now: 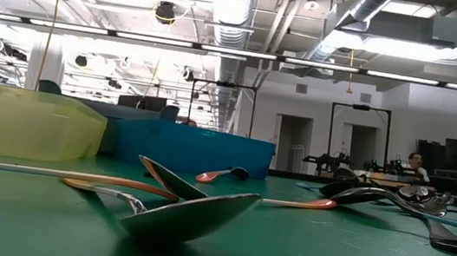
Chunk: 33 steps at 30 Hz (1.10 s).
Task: Sort silverware by color (type)
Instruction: Put the black spoon into the green bin
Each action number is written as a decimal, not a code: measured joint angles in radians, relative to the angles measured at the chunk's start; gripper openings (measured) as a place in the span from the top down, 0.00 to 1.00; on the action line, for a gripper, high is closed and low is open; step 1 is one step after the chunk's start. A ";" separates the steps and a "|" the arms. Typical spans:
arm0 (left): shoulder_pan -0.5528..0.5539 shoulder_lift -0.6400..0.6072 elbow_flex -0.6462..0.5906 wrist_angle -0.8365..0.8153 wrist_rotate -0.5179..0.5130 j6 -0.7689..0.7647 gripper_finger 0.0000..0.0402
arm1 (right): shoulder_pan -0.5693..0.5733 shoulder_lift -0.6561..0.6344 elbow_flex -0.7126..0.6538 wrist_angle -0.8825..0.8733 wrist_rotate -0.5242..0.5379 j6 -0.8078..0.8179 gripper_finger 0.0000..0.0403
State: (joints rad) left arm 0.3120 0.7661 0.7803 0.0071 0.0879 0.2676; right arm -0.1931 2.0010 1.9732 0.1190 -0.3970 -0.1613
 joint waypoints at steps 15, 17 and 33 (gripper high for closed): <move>0.001 -0.006 0.002 -0.082 -0.029 -0.014 0.94 | 0.027 -0.054 0.000 -0.078 0.170 -0.101 0.99; 0.002 -0.010 0.001 -0.109 -0.033 0.011 0.89 | 0.023 -0.087 0.000 -0.117 0.193 -0.110 0.99; 0.002 -0.211 0.001 -0.118 -0.336 -0.012 0.70 | 0.125 -0.041 0.000 -0.321 0.268 -0.256 0.99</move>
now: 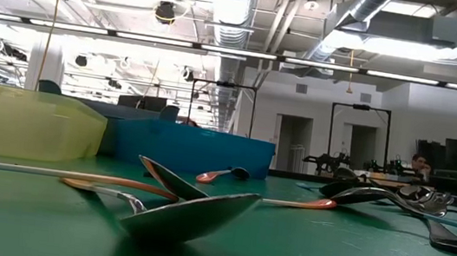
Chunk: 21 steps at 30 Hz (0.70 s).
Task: Sort silverware by color (type)
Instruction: Put the black spoon into the green bin
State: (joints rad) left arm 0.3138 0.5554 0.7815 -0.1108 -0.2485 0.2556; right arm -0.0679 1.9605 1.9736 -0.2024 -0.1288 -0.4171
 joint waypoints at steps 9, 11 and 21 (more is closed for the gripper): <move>0.000 -0.112 0.000 0.060 -0.018 -0.065 0.70 | -0.001 0.246 0.000 0.402 -0.002 0.023 0.99; 0.000 -0.128 0.000 0.048 -0.029 -0.068 0.70 | -0.002 0.304 0.004 0.492 -0.020 0.024 0.99; 0.000 -0.146 0.000 -0.013 -0.081 -0.069 0.70 | 0.016 0.534 0.182 0.506 -0.092 0.129 0.98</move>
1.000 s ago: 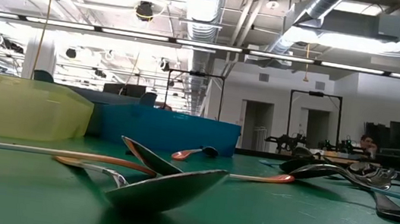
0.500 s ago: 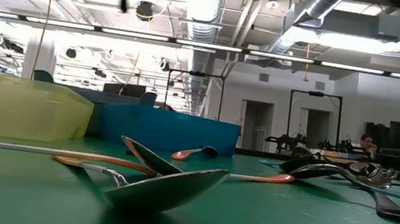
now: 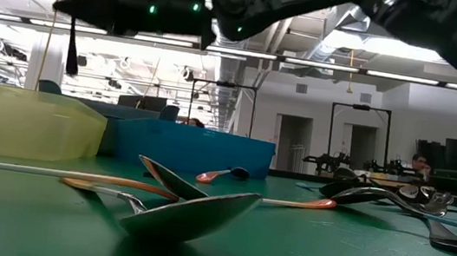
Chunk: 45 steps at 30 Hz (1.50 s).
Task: Sort silverware by color (type)
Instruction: Put the black spoon into the green bin
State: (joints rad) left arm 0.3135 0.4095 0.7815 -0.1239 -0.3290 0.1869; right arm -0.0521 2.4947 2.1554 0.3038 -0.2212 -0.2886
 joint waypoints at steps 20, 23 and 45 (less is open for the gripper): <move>0.000 0.000 0.000 -0.029 0.000 0.009 0.70 | 0.006 0.047 0.042 -0.281 -0.071 -0.600 0.98; 0.000 0.000 0.000 -0.029 0.000 0.009 0.70 | 0.009 0.048 0.042 -0.297 -0.072 -0.627 0.98; 0.000 0.000 0.000 -0.029 0.000 0.006 0.70 | 0.035 0.081 0.045 -0.163 -0.113 -0.613 0.98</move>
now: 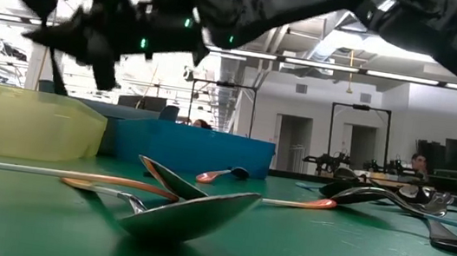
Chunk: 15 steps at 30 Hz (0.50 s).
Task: Sort silverware by color (type)
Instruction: Put the black spoon into the green bin
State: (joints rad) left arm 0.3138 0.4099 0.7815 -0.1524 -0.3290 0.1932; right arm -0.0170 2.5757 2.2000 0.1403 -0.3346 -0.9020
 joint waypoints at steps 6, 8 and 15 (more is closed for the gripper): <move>0.000 0.000 0.000 -0.001 0.000 0.000 0.70 | 0.016 0.051 -0.004 0.021 0.115 -0.018 0.98; 0.000 0.000 0.000 -0.003 0.000 0.000 0.70 | 0.018 0.045 -0.003 0.029 0.114 -0.015 0.98; 0.000 0.000 0.000 -0.014 0.000 0.000 0.70 | 0.009 0.045 -0.002 0.021 0.112 0.037 0.95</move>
State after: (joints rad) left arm 0.3138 0.4103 0.7815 -0.1664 -0.3287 0.1932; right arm -0.0080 2.6209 2.1975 0.1618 -0.2227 -0.8647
